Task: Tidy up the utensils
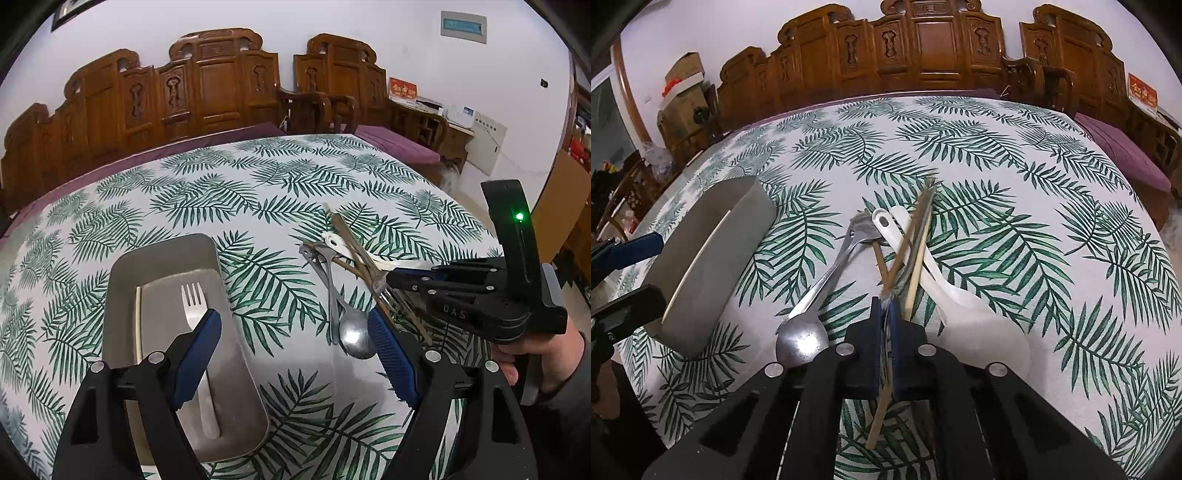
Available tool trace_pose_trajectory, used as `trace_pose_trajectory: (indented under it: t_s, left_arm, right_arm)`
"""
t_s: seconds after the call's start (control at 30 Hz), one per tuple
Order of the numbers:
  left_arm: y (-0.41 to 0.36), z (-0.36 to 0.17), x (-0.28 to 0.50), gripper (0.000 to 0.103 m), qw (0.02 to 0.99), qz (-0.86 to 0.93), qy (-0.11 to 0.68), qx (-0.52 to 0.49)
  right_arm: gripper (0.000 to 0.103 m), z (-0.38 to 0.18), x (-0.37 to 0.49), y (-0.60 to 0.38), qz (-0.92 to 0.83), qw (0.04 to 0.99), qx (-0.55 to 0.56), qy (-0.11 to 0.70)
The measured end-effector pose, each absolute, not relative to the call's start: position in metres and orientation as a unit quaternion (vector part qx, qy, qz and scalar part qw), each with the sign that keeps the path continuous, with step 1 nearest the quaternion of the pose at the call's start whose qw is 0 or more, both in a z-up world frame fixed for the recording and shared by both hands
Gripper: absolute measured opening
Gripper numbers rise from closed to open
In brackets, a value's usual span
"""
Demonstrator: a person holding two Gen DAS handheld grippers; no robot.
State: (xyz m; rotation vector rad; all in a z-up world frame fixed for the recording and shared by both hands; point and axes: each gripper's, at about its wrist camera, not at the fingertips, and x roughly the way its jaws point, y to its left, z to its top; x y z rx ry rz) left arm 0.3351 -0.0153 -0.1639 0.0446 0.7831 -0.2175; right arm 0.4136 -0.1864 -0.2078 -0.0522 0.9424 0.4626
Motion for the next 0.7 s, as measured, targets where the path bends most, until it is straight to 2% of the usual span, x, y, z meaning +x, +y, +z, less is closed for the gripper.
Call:
trace_pose_trajectory:
  t_s: [0.1,0.5,0.57,0.6,0.67,0.7]
  left_arm:
    - [-0.014,-0.164,0.336,0.078,0.919,-0.106,0.38,0.021]
    - [-0.016,-0.165,0.336,0.078,0.918,-0.102,0.382,0.022]
    - [-0.017,-0.164,0.336,0.078,0.919,-0.101,0.381,0.022]
    - [-0.017,-0.164,0.336,0.078,0.919,-0.1,0.381,0.022]
    - [-0.018,-0.164,0.338,0.078,0.919,-0.098,0.381,0.025]
    - [-0.018,-0.165,0.338,0.078,0.919,-0.097,0.382,0.025]
  right_arm:
    - [0.01,-0.209,0.415,-0.185,0.222,0.864,-0.021,0.452]
    - [0.011,-0.212,0.422,-0.18,0.226,0.86,-0.008,0.457]
    - [0.015,-0.218,0.424,-0.177,0.23,0.855,-0.007,0.465]
    - [0.014,-0.219,0.424,-0.174,0.226,0.854,-0.016,0.468]
    - [0.005,-0.216,0.422,-0.171,0.225,0.858,-0.027,0.462]
    - [0.005,-0.216,0.423,-0.172,0.231,0.856,-0.023,0.462]
